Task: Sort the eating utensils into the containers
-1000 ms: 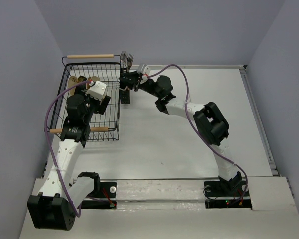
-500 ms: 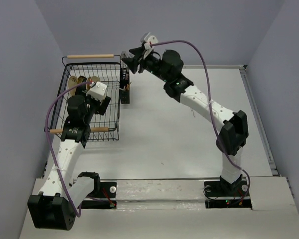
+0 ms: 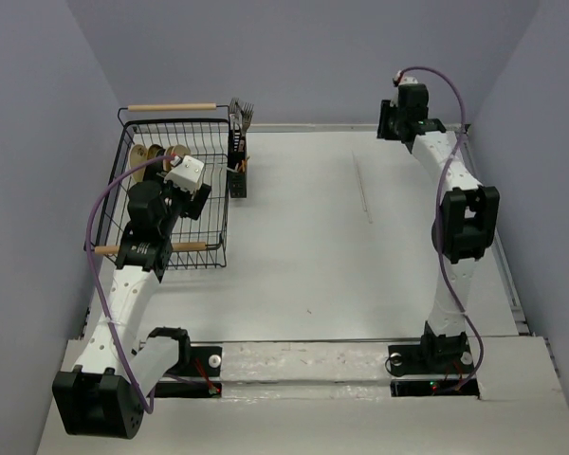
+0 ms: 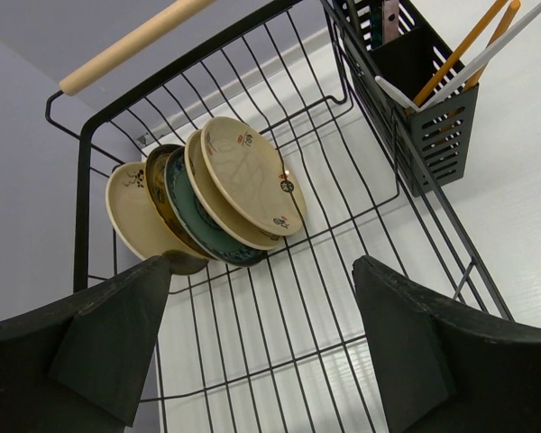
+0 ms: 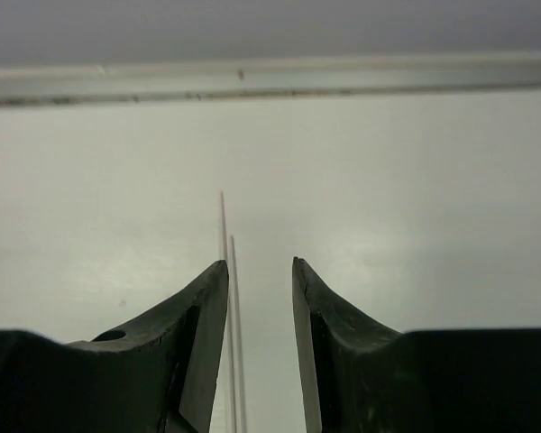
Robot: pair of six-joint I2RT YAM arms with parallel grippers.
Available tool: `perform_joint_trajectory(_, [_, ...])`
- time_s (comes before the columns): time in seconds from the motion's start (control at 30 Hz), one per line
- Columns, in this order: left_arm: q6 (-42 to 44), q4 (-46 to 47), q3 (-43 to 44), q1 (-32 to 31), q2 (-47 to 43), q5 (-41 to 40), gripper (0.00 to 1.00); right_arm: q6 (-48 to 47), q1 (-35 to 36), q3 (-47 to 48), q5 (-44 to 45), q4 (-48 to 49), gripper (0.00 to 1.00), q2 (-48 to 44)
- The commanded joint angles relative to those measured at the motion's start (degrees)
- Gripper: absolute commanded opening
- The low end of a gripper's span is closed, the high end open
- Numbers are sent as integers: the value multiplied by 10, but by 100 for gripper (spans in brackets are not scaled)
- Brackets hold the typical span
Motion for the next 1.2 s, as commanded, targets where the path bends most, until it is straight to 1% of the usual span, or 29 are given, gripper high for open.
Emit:
perform_joint_trajectory(0.0, [5, 20, -4, 4, -12, 8, 96, -16, 32, 24, 31, -117, 40, 44])
perform_joint_trajectory(0.07, [5, 21, -4, 4, -12, 8, 96, -24, 32, 27, 29, -131, 40, 63])
perform_joint_trajectory(0.17, [5, 22, -4, 4, -12, 6, 96, -34, 27, 35, -1, -154, 36, 89])
perform_joint_trajectory(0.3, [5, 22, -5, 4, -12, 7, 96, -39, 27, 28, -43, -169, 35, 111])
perform_joint_trajectory(0.43, [5, 22, -5, 4, -13, 6, 96, -41, 27, 11, -23, -173, 33, 123])
perform_joint_trajectory(0.53, [5, 24, -5, 4, -13, 7, 96, -43, 27, 5, -34, -173, 33, 130])
perform_joint_trajectory(0.67, [5, 26, -9, 4, -13, 7, 96, -40, 27, 0, -42, -173, 28, 138])
perform_joint_trajectory(1.0, [8, 33, -16, 4, -15, 5, 96, -37, 27, 5, -66, -175, 26, 171])
perform_joint_trajectory(1.17, [9, 33, -17, 4, -14, 5, 96, -40, 27, 1, -48, -177, 26, 177])
